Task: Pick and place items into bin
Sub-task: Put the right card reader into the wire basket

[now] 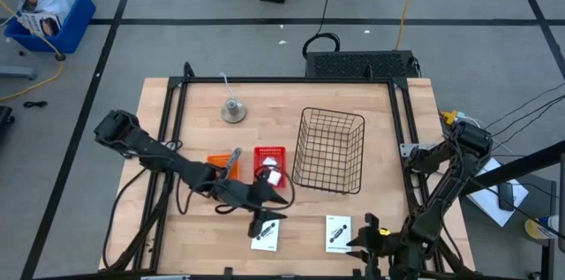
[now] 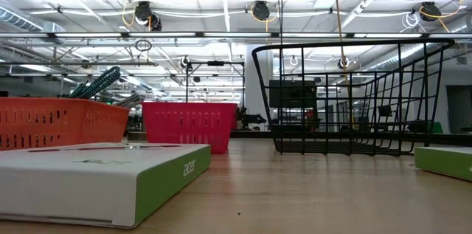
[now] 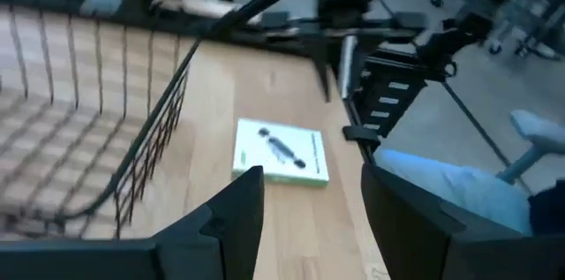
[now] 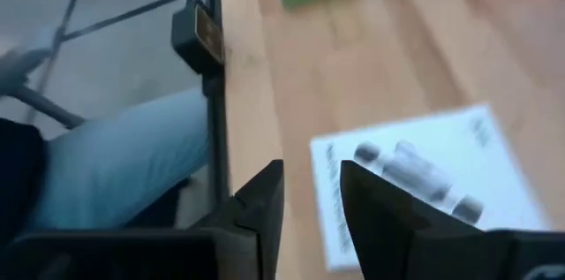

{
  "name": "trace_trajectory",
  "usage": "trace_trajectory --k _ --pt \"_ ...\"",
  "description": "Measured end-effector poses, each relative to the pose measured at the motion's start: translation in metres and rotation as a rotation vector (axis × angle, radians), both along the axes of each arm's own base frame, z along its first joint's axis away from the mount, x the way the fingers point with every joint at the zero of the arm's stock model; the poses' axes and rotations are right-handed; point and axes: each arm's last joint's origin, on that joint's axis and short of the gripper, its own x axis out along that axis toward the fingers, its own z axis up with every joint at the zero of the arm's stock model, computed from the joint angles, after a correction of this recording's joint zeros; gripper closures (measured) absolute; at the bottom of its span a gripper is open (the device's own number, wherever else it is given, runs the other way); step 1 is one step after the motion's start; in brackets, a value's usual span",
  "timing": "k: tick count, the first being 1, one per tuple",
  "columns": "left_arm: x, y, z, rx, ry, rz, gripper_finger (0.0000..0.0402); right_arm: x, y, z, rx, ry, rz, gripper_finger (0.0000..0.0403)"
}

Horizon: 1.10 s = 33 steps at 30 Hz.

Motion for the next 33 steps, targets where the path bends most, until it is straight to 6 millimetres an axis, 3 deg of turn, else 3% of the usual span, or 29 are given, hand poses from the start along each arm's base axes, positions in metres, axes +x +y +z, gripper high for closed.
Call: trace_trajectory --k 10,17,24,33 --pt "0.026 0.002 -0.056 -0.327 0.246 0.067 0.0206 -0.006 -0.005 -0.007 0.233 0.2 -0.224 0.0262" --pt "0.033 -0.005 -0.085 -0.352 0.312 0.064 0.0206 -0.01 -0.01 -0.012 0.239 0.28 -0.292 0.0259" --pt "0.039 -0.005 -0.092 -0.413 0.295 0.088 0.0206 -0.018 -0.023 -0.04 0.276 0.332 -0.328 0.0281" --pt "0.042 -0.001 -0.096 -0.5 0.304 0.171 0.0206 -0.024 -0.032 -0.063 0.407 0.303 -0.348 0.0269"
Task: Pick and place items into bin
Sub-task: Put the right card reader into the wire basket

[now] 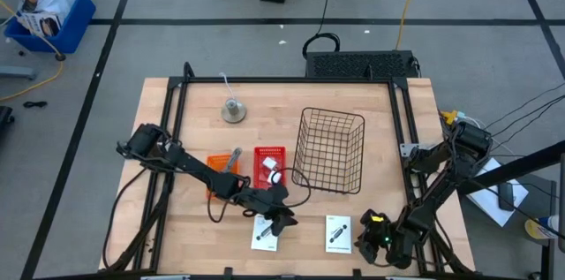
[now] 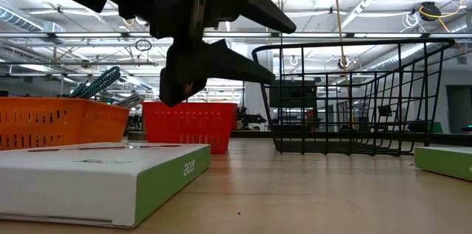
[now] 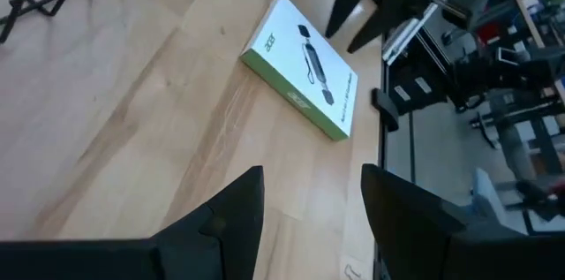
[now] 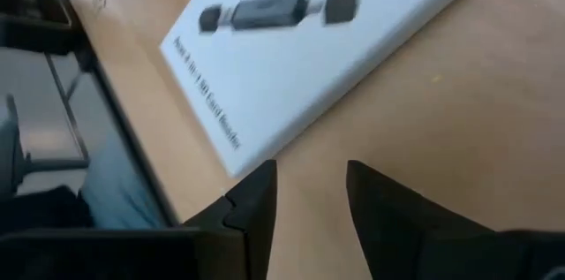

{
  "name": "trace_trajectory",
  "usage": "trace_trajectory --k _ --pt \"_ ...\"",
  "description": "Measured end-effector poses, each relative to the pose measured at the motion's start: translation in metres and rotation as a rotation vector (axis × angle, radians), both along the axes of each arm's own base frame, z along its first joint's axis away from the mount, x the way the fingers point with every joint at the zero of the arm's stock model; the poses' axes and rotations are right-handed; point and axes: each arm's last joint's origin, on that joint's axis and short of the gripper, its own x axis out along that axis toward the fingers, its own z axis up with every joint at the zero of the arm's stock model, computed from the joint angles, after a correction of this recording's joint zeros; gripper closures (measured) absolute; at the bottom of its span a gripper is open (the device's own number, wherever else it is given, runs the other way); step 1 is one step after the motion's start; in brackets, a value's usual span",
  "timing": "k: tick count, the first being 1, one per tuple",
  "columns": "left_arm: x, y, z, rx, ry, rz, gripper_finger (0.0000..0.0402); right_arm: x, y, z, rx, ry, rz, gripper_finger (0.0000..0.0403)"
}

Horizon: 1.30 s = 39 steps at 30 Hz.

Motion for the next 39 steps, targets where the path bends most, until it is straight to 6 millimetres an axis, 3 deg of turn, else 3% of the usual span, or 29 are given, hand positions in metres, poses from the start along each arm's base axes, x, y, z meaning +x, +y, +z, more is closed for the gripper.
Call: trace_trajectory --k 5,17,21,26,31,35,39 --pt "0.002 0.002 0.003 -0.043 -0.017 0.045 0.0206 -0.002 -0.005 -0.005 0.001 -0.019 -0.04 0.0266" --pt "0.019 -0.001 -0.034 -0.184 -0.01 0.048 0.0206 -0.001 -0.007 -0.006 -0.01 -0.061 -0.076 0.0268" --pt "0.027 -0.004 -0.036 -0.192 -0.008 0.052 0.0206 -0.001 -0.007 -0.006 -0.016 -0.063 -0.068 0.0269" --pt "0.035 -0.016 -0.021 -0.177 -0.053 0.024 0.0206 -0.001 -0.007 -0.006 -0.038 -0.066 -0.045 0.0272" --pt "0.032 -0.039 -0.016 -0.153 0.044 0.046 0.0206 -0.001 -0.008 -0.007 -0.047 -0.067 -0.036 0.0272" --pt "0.031 -0.059 -0.002 -0.141 -0.031 0.094 0.0206 -0.001 -0.007 -0.007 -0.057 -0.07 -0.021 0.0273" --pt "0.031 -0.059 -0.002 -0.157 -0.021 0.183 0.0206 -0.001 -0.008 -0.007 -0.064 -0.068 -0.018 0.0273"
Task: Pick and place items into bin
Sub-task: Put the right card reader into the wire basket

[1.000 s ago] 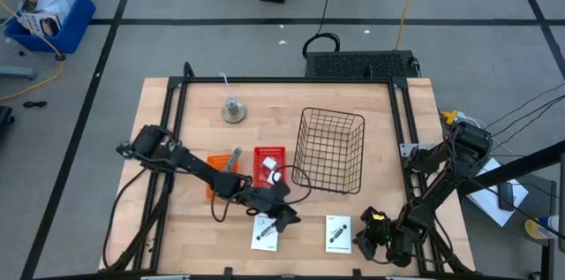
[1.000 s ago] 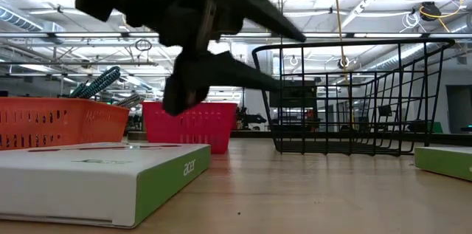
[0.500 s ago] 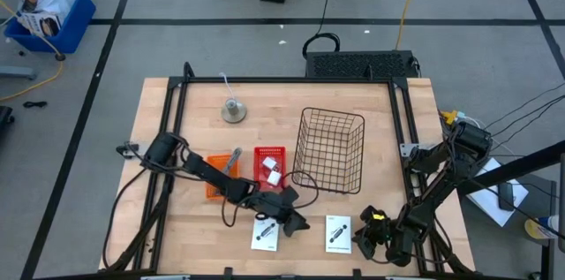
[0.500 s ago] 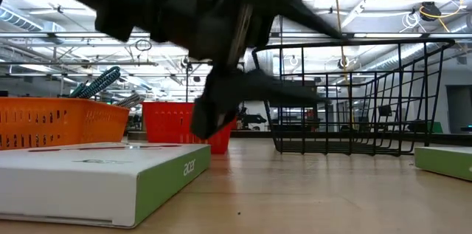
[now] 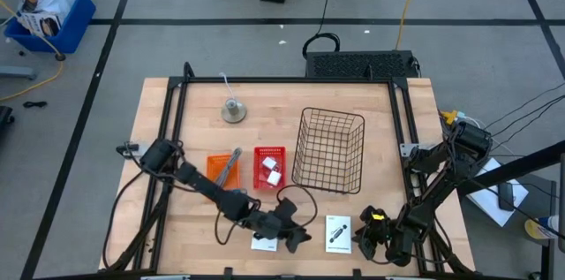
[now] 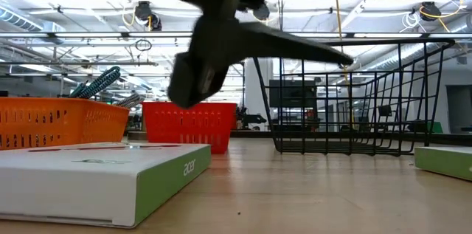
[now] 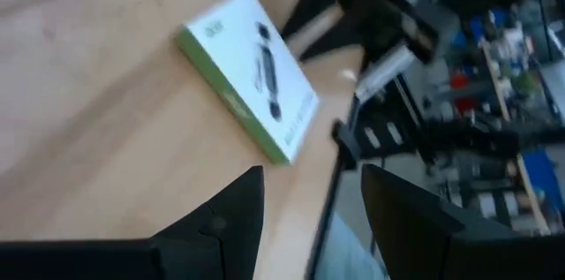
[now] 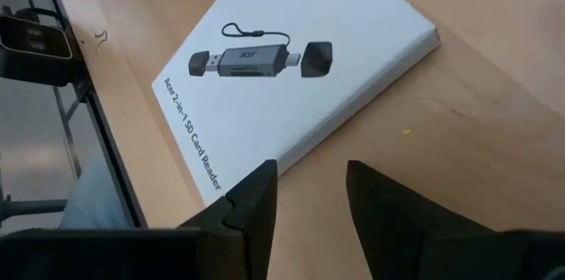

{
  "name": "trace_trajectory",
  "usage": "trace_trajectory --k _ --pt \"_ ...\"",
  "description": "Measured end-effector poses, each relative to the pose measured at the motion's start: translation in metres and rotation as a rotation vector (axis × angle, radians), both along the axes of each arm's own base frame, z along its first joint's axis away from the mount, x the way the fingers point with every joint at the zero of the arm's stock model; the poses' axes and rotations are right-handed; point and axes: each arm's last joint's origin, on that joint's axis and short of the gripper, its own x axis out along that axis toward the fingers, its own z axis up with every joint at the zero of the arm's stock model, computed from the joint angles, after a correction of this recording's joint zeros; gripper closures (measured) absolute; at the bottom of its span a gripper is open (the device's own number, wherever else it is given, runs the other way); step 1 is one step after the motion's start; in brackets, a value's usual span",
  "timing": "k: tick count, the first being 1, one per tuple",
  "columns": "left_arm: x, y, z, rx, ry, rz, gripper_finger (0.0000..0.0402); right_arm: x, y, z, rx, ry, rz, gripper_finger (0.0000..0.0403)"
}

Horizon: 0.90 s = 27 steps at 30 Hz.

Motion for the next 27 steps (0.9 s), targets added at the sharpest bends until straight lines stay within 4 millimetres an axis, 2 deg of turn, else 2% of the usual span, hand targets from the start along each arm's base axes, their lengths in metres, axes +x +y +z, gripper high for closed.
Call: trace_trajectory --k 5,10,14,18,23,27 --pt "0.006 0.002 0.009 -0.03 -0.026 0.036 0.0206 0.0 0.0 0.0 -0.008 -0.001 0.009 0.0273" --pt "0.011 0.006 0.002 -0.019 0.013 0.036 0.0206 0.0 0.001 0.0 0.009 -0.004 0.0 0.0273" --pt "0.014 0.012 -0.005 -0.058 0.055 0.081 0.0206 0.001 0.001 0.001 0.018 -0.008 -0.005 0.0273" --pt "0.018 0.013 -0.011 -0.078 0.056 0.056 0.0206 0.002 0.002 0.002 0.016 -0.057 -0.028 0.0273" --pt "0.025 0.017 -0.035 -0.14 0.133 0.041 0.0206 0.008 0.003 0.005 0.065 -0.076 -0.055 0.0273" --pt "0.04 0.015 -0.04 -0.192 0.136 0.006 0.0206 0.012 0.0 0.005 0.074 -0.07 -0.084 0.0273"
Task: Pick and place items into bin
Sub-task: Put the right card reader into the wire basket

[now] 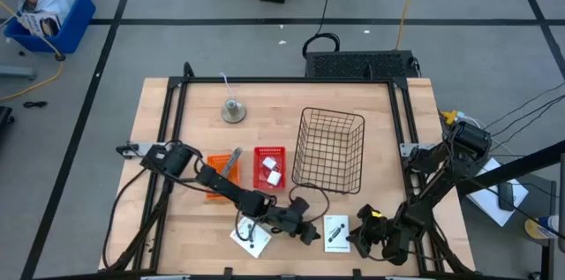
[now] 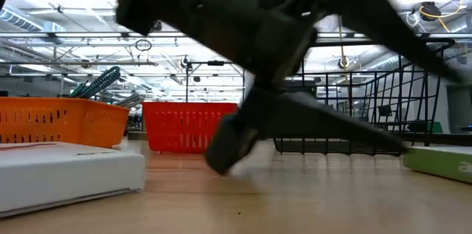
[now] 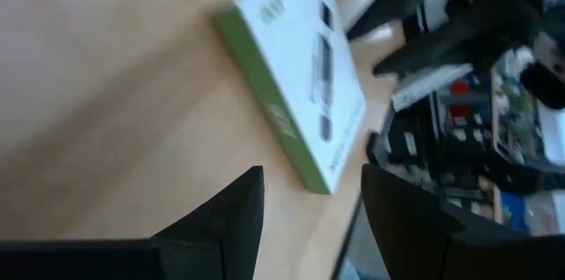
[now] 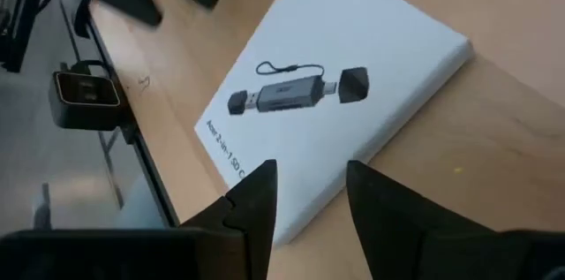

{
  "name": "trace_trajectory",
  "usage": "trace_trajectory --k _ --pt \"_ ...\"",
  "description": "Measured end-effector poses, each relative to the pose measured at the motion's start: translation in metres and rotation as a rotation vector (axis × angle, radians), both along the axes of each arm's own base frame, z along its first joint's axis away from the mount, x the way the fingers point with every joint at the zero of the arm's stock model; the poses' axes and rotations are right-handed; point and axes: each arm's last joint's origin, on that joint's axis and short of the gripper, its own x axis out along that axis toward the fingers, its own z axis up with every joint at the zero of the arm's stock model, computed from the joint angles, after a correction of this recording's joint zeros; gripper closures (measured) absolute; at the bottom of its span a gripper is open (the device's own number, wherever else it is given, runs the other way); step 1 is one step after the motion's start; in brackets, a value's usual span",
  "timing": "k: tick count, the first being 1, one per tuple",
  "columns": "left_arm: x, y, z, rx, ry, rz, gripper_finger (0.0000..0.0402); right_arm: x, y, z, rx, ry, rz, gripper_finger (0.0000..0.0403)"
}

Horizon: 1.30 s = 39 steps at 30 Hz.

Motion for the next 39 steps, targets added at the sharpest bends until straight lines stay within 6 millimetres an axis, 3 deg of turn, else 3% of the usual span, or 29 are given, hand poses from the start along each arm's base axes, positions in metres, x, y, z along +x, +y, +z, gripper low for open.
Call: trace_trajectory --k 9,18,31,39 --pt "0.016 -0.007 0.002 0.017 0.0 -0.071 0.0206 -0.007 0.001 -0.007 0.049 0.126 -0.009 0.0273" --pt "0.02 0.007 0.0 0.006 0.048 -0.055 0.0206 -0.001 -0.002 -0.012 0.036 0.131 -0.027 0.0273" --pt "0.024 0.016 0.0 0.0 0.04 -0.05 0.0206 0.019 -0.007 -0.009 0.042 0.067 0.004 0.0273" --pt "0.025 0.006 -0.009 -0.04 0.026 -0.062 0.0206 0.024 -0.006 -0.007 0.029 -0.015 -0.007 0.0273"
